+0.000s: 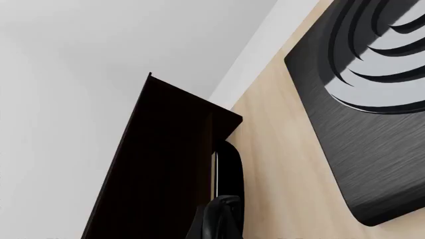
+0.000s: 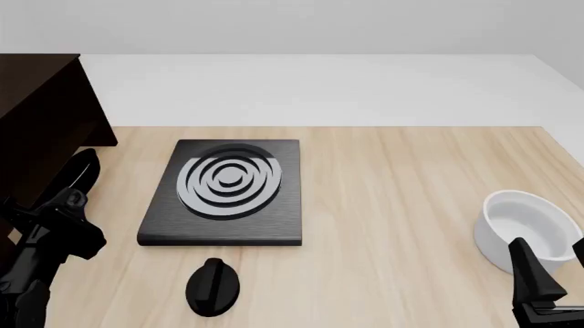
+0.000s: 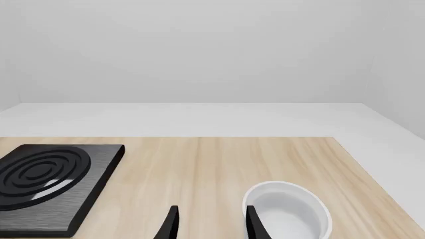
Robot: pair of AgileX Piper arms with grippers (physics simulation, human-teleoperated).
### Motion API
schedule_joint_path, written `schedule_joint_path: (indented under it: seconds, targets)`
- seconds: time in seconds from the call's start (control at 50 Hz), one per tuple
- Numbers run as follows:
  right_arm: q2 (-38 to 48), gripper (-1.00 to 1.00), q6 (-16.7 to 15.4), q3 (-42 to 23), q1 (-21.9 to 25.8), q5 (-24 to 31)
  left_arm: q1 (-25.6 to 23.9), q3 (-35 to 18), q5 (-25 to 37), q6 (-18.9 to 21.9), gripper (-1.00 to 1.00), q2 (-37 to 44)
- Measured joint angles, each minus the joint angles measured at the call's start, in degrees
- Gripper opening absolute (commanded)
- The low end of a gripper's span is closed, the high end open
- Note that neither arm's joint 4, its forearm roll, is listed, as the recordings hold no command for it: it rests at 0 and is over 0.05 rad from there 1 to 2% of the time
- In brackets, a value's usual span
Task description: Put the frying pan under the cabinet shelf.
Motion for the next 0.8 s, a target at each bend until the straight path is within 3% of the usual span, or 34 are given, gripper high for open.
schedule_joint_path:
  seconds: [0.26, 0.8]
  targets:
    - [0.01, 1.0, 0.0, 0.0, 0.0, 0.0, 1.77, -0.01, 0.21, -0.98, -1.0, 0.51]
    - [0.0, 1.0, 0.0, 0.0, 0.0, 0.0, 2.93, -0.9, 0.17, 1.81, -1.0, 6.24]
